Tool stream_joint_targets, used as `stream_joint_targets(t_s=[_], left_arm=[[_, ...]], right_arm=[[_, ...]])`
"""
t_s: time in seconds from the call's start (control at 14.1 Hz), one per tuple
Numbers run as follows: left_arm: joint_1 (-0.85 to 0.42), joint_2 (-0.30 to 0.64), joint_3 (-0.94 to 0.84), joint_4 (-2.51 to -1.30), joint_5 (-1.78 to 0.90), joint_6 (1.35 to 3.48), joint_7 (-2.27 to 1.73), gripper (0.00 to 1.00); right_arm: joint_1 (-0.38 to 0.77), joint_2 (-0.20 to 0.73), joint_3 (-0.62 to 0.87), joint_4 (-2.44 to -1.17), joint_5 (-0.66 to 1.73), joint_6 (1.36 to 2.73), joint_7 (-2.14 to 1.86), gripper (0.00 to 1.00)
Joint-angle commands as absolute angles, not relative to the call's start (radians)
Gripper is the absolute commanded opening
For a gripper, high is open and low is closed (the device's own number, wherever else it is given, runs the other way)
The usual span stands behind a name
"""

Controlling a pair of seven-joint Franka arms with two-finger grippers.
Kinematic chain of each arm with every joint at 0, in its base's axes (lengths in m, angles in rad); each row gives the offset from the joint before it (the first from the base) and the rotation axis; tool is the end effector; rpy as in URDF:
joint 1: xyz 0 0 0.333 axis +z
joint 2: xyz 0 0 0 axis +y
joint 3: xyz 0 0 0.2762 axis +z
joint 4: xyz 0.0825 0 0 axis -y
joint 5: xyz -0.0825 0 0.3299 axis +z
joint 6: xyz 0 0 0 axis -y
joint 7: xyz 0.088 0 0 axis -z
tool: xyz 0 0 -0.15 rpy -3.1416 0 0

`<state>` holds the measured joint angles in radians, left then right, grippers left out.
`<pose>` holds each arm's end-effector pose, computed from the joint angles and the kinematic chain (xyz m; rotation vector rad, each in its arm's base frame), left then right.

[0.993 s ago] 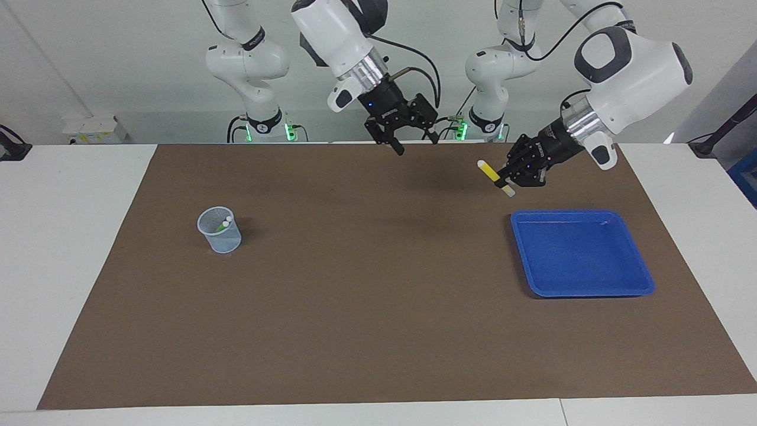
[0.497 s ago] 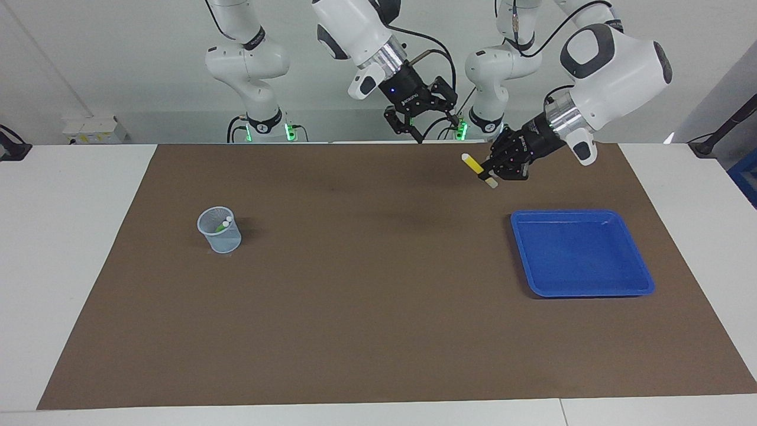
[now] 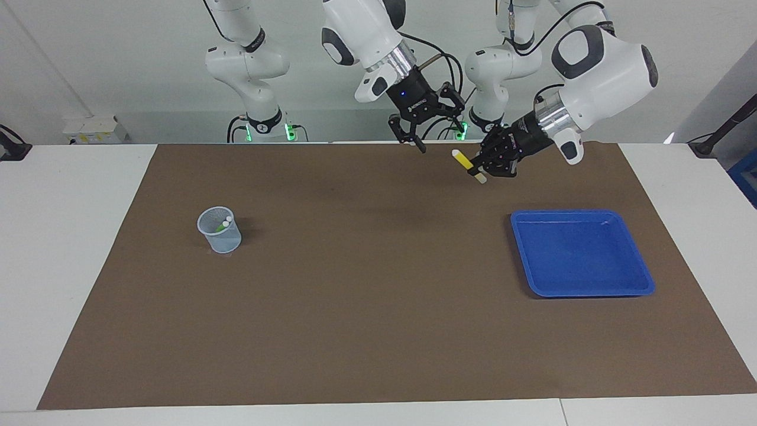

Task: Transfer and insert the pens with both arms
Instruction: 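Grasp the yellow pen tip with the right gripper from the left gripper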

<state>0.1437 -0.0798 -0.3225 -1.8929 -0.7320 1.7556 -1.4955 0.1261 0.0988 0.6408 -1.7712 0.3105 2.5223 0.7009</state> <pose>0.4643 -0.1766 0.4894 1.9350 1.7693 -0.7507 0.4424 0.4149 0.5280 -2.4356 0.1811 -0.3588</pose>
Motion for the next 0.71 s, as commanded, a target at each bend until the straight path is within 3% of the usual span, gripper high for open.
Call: stream_joint_targets(t_s=[0.0, 0.07, 0.64], left_arm=[[0.133, -0.121, -0.308, -1.933, -0.77, 1.752, -1.512, 0.0], [0.133, -0.124, -0.308, -1.933, -0.776, 1.752, -1.514, 0.0], [0.132, -0.13, -0.308, -1.94, -0.792, 1.753, -1.52, 0.0]], right_arm=[[0.132, 0.14, 0.644, -1.736, 0.281, 2.52, 0.701, 0.87], [0.132, 0.147, 0.643, -1.736, 0.281, 2.522, 0.701, 0.81], [0.127, 0.166, 0.641, -1.717, 0.281, 2.522, 0.701, 0.65]])
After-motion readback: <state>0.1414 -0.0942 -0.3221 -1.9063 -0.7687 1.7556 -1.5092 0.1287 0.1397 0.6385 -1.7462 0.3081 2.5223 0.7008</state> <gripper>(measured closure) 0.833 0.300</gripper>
